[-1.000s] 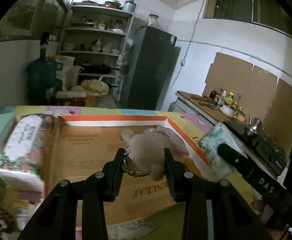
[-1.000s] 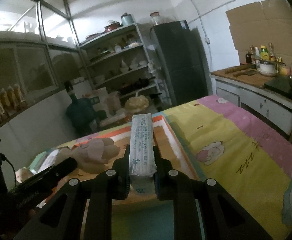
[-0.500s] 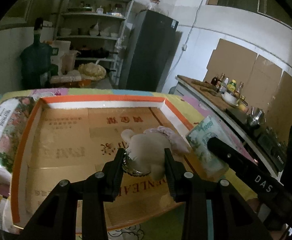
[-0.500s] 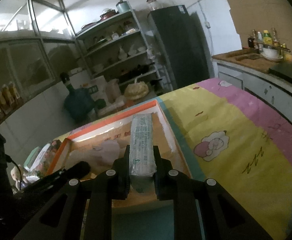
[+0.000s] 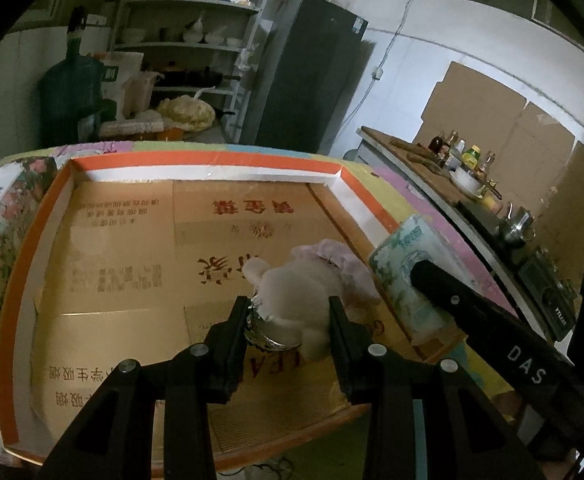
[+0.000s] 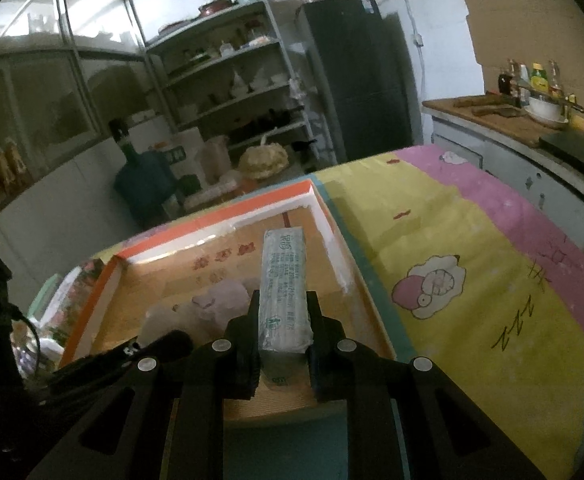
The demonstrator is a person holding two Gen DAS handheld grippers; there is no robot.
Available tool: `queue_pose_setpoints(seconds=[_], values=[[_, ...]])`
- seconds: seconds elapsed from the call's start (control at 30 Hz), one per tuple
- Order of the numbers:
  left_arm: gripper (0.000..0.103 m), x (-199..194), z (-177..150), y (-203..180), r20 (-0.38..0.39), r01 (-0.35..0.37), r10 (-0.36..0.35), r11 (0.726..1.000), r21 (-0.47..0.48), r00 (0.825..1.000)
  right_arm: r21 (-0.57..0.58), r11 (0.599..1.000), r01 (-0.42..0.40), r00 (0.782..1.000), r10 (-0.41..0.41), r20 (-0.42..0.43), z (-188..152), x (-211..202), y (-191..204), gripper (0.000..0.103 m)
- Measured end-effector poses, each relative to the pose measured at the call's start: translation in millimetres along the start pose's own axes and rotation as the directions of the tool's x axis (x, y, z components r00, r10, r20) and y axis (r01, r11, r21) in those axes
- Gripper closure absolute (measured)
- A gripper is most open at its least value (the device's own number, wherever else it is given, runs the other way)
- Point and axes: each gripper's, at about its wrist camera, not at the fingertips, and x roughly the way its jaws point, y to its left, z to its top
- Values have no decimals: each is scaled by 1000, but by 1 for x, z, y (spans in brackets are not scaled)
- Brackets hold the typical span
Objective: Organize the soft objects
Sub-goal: 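Open the right tool over the tray while the left tool releases the plush inside it, then move both open tools back over the pile of soft items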
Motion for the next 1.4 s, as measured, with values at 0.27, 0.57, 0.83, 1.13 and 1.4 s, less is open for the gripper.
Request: queue_pose_setpoints(seconds=[0.27, 0.57, 0.83, 1.13, 1.4], values=[[59, 2, -1, 3, -17, 0, 0, 1000, -18, 1000, 4, 999, 40, 997, -40, -63, 0, 13, -2, 82], [51, -11, -1, 9, 41, -23, 26, 998, -57, 999, 14, 998, 58, 998, -57, -34, -1, 7, -5, 51], [42, -27, 3, 11, 101, -27, 32, 998, -49, 994, -20, 995, 96, 995, -96, 17, -4, -4, 5, 44], [27, -65, 5, 14, 213, -28, 36, 999, -38, 976, 3, 992, 128, 987, -128, 94, -5, -29, 9, 43], [22, -95, 5, 18, 274, -60, 61, 998, -15, 960, -11, 992, 122, 983, -119, 136, -3, -52, 24, 43]])
